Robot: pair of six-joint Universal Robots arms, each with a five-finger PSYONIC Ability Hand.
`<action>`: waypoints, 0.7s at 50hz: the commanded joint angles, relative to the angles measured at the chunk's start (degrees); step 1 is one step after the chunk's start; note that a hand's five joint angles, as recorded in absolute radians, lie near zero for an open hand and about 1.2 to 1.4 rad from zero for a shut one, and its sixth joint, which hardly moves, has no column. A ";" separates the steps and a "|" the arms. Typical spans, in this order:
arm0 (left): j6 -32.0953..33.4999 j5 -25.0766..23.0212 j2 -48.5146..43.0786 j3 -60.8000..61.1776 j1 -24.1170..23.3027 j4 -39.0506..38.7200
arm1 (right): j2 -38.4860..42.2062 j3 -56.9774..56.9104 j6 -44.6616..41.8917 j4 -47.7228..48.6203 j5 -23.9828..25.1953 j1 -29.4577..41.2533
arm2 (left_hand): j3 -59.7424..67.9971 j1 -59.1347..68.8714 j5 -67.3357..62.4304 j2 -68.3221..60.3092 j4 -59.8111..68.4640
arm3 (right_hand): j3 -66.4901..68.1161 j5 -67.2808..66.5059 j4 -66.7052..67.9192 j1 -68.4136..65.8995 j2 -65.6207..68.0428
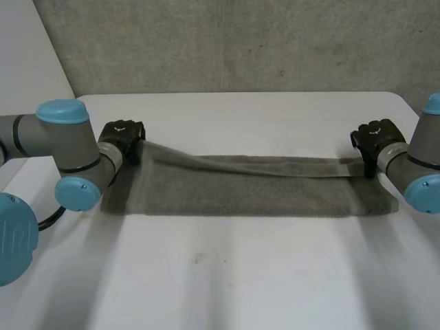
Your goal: Fold the towel.
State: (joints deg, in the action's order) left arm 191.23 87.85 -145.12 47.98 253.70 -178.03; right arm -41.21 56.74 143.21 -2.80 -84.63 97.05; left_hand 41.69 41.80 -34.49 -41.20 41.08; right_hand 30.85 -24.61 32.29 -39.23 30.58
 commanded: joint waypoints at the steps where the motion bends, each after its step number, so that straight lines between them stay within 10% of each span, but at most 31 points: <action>1: -1.30 -0.13 1.24 0.71 -0.75 -0.39 | -2.38 0.57 0.92 3.85 -0.27 0.86 | -31.69 -31.80 34.49 31.20 -31.08 | -20.85 24.61 -22.29 29.23 -20.58; 27: -5.34 -0.22 35.76 35.93 -0.31 -3.10 | -32.53 25.88 9.28 3.94 0.79 0.06 | -31.69 -31.80 34.49 31.20 -31.08 | -20.85 24.61 -22.29 29.23 -20.58; 35: -7.01 -0.05 41.05 48.43 -0.14 -14.19 | -35.00 37.39 9.28 5.08 3.95 -3.28 | -31.69 -31.80 34.49 31.20 -31.08 | 0.59 3.16 -0.84 7.79 0.87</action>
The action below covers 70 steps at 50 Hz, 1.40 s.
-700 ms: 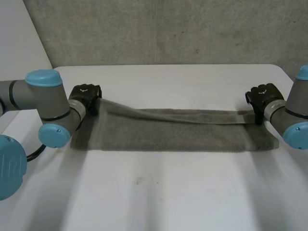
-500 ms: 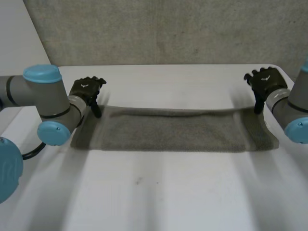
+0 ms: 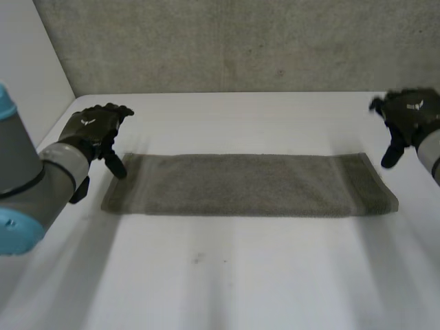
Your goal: Fold the towel.
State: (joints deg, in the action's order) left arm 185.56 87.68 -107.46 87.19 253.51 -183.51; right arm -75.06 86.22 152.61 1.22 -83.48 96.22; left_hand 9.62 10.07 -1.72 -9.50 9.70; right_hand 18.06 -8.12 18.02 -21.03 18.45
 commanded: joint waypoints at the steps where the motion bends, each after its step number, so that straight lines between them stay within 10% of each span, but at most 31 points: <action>1: -1.86 0.12 3.92 10.71 0.14 -10.89 | -1.14 9.82 -0.21 2.11 4.88 -3.14 | 0.59 0.14 1.51 -0.71 0.51 | 15.55 -15.50 15.59 -12.58 15.16; 8: -3.36 0.12 5.50 14.50 0.05 -15.39 | 2.10 15.81 -0.21 8.43 12.10 -6.57 | 0.76 0.31 1.33 -0.88 0.68 | 16.08 -16.02 16.12 -13.10 15.69; 33: -3.45 0.04 5.50 16.00 -0.47 -16.36 | 13.71 13.89 -7.59 14.86 12.20 -9.12 | 0.38 -0.07 1.72 -0.50 0.30 | 23.14 -23.09 23.18 -20.17 22.75; 39: -3.45 0.12 5.42 16.08 -0.56 -16.36 | 15.21 12.92 -7.68 15.21 12.29 -10.17 | 0.38 -0.07 1.72 -0.50 0.30 | 61.78 -61.72 61.82 -58.80 61.39; 61: -3.45 0.12 5.59 16.08 -0.21 -16.36 | 14.68 3.79 -10.66 10.91 7.72 -26.78 | 0.38 -0.07 1.72 -0.50 0.30 | 61.94 -61.88 61.98 -58.97 61.55; 70: -3.45 0.12 5.59 16.08 -0.12 -16.36 | 11.25 -2.29 -9.70 8.18 6.31 -18.88 | 0.38 -0.07 1.72 -0.50 0.30 | 61.94 -61.88 61.98 -58.97 61.55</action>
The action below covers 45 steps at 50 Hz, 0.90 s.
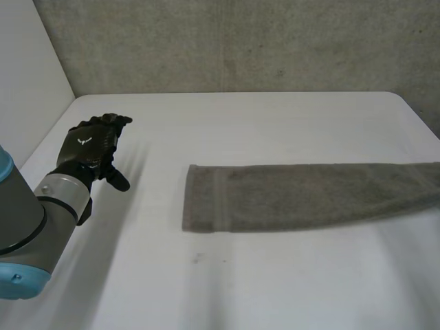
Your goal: Fold the towel.
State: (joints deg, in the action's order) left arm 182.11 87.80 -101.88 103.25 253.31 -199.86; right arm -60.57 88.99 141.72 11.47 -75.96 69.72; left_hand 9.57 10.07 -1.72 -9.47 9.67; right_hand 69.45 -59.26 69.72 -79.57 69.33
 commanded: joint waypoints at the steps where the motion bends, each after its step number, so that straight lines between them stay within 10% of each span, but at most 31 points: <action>1: 0.00 0.00 0.02 0.02 0.07 0.00 | -4.28 -6.53 2.76 -1.98 -1.99 11.88 | 0.43 -0.07 1.72 -0.53 0.33 | 10.55 -10.74 10.28 -0.43 10.67; 23: 0.00 0.00 0.46 0.46 -0.37 -0.35 | 13.97 -18.41 6.64 2.59 -4.90 63.68 | 0.43 -0.07 1.72 -0.53 0.33 | 10.55 -10.74 10.28 -0.43 10.67; 30: 0.00 0.00 0.46 0.55 -0.37 -0.35 | 15.66 -16.57 6.82 2.41 -5.07 65.81 | 0.43 -0.07 1.72 -0.53 0.33 | 10.55 -10.74 10.28 -0.43 10.67; 31: 0.00 0.00 0.46 0.55 -0.37 -0.44 | 14.79 -16.31 6.99 2.15 -5.07 65.63 | 0.43 -0.07 1.72 -0.53 0.33 | -17.03 16.84 -17.31 27.15 -16.91; 32: 0.00 0.00 0.46 0.55 -0.37 -0.35 | 14.78 -16.30 6.99 2.15 -5.07 65.63 | 0.43 -0.07 1.72 -0.53 0.33 | -17.31 17.12 -17.58 27.43 -17.19; 33: 0.00 0.00 0.46 0.55 -0.37 -0.35 | 13.21 -15.52 7.08 1.98 -5.25 65.54 | 0.43 -0.07 1.72 -0.53 0.33 | -55.78 55.59 -56.06 65.90 -55.66; 34: 0.09 0.00 0.46 0.55 -0.37 -0.44 | 10.85 -14.55 7.08 1.71 -5.60 65.45 | 0.43 -0.07 1.72 -0.53 0.33 | -59.45 59.26 -59.72 69.57 -59.33; 45: 0.00 0.00 0.46 0.55 -0.37 -0.35 | -4.81 -1.12 18.49 -1.18 -6.75 49.22 | 0.43 -0.07 1.72 -0.53 0.33 | -59.45 59.26 -59.72 69.57 -59.33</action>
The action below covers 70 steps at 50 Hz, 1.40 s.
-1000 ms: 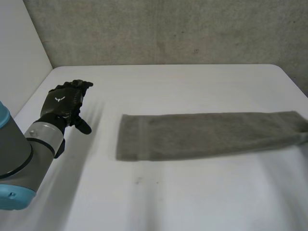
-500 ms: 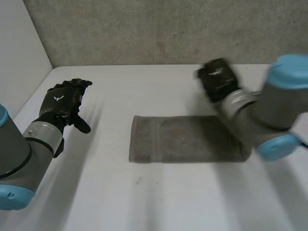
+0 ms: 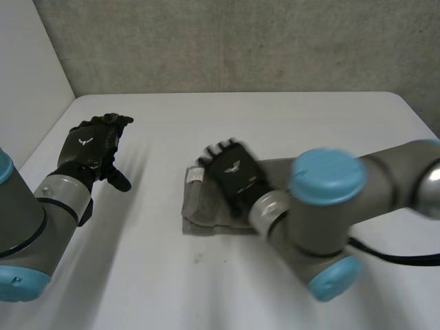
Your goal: Fold the towel.
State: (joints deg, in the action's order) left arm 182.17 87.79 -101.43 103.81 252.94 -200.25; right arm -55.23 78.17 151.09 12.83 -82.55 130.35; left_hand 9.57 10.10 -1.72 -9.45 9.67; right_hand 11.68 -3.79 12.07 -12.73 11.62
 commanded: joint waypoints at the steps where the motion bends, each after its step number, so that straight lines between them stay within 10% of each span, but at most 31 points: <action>1: -0.06 0.01 0.01 -0.01 0.00 0.03 | -10.16 9.72 9.14 -2.55 -0.16 -11.43 | 0.43 -0.10 1.72 -0.55 0.33 | -1.68 3.79 -2.07 2.73 -1.62; 11: -0.06 0.01 -0.17 0.52 -0.17 -0.05 | -12.01 23.60 10.90 -1.76 4.94 -24.17 | 0.43 -0.10 1.72 -0.55 0.33 | 2.44 -0.33 2.05 -1.39 2.50; 18: -0.06 0.01 -0.17 0.78 -0.43 -0.05 | -10.52 28.44 9.93 6.49 7.49 -29.18 | 0.43 -0.10 1.72 -0.55 0.33 | 60.34 -58.23 59.95 -59.29 60.39; 23: -0.06 0.01 0.01 0.70 -0.87 -0.05 | -11.04 27.12 7.56 8.61 6.09 -29.18 | 0.43 -0.10 1.72 -0.55 0.33 | 68.32 -66.21 67.93 -67.27 68.38; 33: -0.06 0.10 0.36 0.87 -0.96 -0.14 | -12.18 13.23 8.96 7.56 3.36 -18.64 | 0.43 -0.10 1.72 -0.55 0.33 | 68.32 -66.21 67.93 -67.27 68.38; 48: 0.03 0.28 0.80 0.79 -0.96 -0.06 | 7.76 -6.81 5.18 -7.90 7.31 3.59 | 0.47 -0.06 1.67 -0.59 0.38 | 68.32 -66.21 67.93 -67.27 68.38; 52: -0.06 0.45 0.88 0.26 -0.96 0.47 | 7.77 -6.54 5.45 -9.05 6.08 3.78 | 0.47 -0.06 1.67 -0.59 0.38 | 51.56 -49.45 51.17 -50.51 51.62; 53: -0.32 0.45 0.97 0.08 -1.05 0.91 | 6.81 -5.93 6.14 -9.14 5.39 3.43 | 0.47 -0.06 1.67 -0.59 0.38 | 25.42 -23.31 25.03 -24.37 25.47; 56: -1.29 0.54 1.06 -1.05 -1.75 2.31 | 2.08 -3.48 7.90 -8.88 2.84 3.07 | 0.47 -0.06 1.67 -0.59 0.38 | 1.02 1.08 0.63 0.03 1.08; 70: -9.64 0.63 -8.84 -22.47 -12.80 13.91 | -12.18 4.35 30.56 -6.76 0.72 -12.11 | 0.81 0.28 1.33 -0.93 0.71 | -1.68 3.79 -2.07 2.73 -1.62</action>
State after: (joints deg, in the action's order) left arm 175.52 88.30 -102.68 92.91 246.60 -191.32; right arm -63.35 80.34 169.77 5.92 -82.22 126.67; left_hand 9.57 10.10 -1.72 -9.44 9.66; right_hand 10.31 -3.10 10.79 -11.12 10.31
